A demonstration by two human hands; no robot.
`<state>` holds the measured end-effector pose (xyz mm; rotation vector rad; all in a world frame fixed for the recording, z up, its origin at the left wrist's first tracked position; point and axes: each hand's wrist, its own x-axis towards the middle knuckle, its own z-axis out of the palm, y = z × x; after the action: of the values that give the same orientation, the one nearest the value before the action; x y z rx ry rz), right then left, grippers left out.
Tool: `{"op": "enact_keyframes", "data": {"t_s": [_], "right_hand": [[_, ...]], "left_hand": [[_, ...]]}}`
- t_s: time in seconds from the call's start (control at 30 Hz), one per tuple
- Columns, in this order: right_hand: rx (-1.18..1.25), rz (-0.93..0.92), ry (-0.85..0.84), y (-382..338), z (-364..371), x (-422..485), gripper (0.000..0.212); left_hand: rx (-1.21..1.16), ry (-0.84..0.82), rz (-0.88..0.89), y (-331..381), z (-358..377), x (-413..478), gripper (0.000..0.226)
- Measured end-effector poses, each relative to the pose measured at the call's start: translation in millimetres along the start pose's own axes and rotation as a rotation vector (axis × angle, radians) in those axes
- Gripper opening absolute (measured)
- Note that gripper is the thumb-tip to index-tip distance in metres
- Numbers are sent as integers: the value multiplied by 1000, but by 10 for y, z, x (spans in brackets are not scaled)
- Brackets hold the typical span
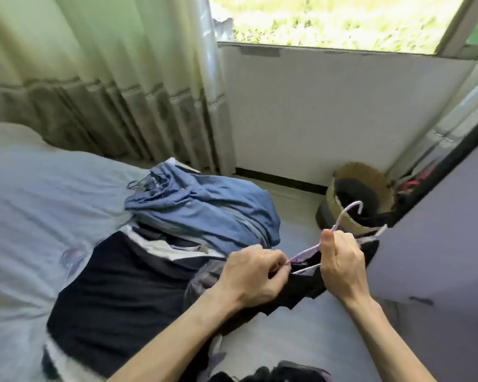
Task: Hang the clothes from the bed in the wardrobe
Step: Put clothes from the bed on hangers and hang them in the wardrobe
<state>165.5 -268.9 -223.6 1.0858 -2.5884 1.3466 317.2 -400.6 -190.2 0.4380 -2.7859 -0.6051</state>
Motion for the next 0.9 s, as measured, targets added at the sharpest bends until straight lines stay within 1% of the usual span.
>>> {"op": "enact_keyframes", "data": {"t_s": [0.07,0.13,0.3,0.4,0.47,0.53,0.6,0.7,0.8,0.9], "right_hand": [[9,-153,-74,-428,309,-56,50],[37,-291,-152,-866,617,-166,48],[84,-547,-328,-1899,1147,-512,52],[186,-690,-480,-2373,1313,-750,48],[263,-789,-601,-2580,1409,-885,40],[324,-871,-705,-2701,1535,-975,38],[339,-908,-779,-2788,1669,-1050,43],[309,-949,-844,-2983,1871,-1210,49],[247,-927,-928,-3180,2022,-1473,55],[297,-887,-1058,-3275,2133,-1748,58]], "left_hand": [[-77,68,-140,-153,-237,-320,19],[-133,148,-279,-291,-438,-654,19],[-220,491,-610,-428,-939,-1548,14],[-248,654,-730,-427,-1211,-2110,15],[-269,740,-809,-371,-1347,-2470,13],[-248,844,-912,-291,-1452,-2817,13],[-170,955,-1028,-189,-1556,-3152,13],[-48,1074,-1175,-47,-1737,-3583,21],[36,1120,-1256,88,-1808,-3962,27],[47,1202,-1319,240,-1832,-4356,27]]}}
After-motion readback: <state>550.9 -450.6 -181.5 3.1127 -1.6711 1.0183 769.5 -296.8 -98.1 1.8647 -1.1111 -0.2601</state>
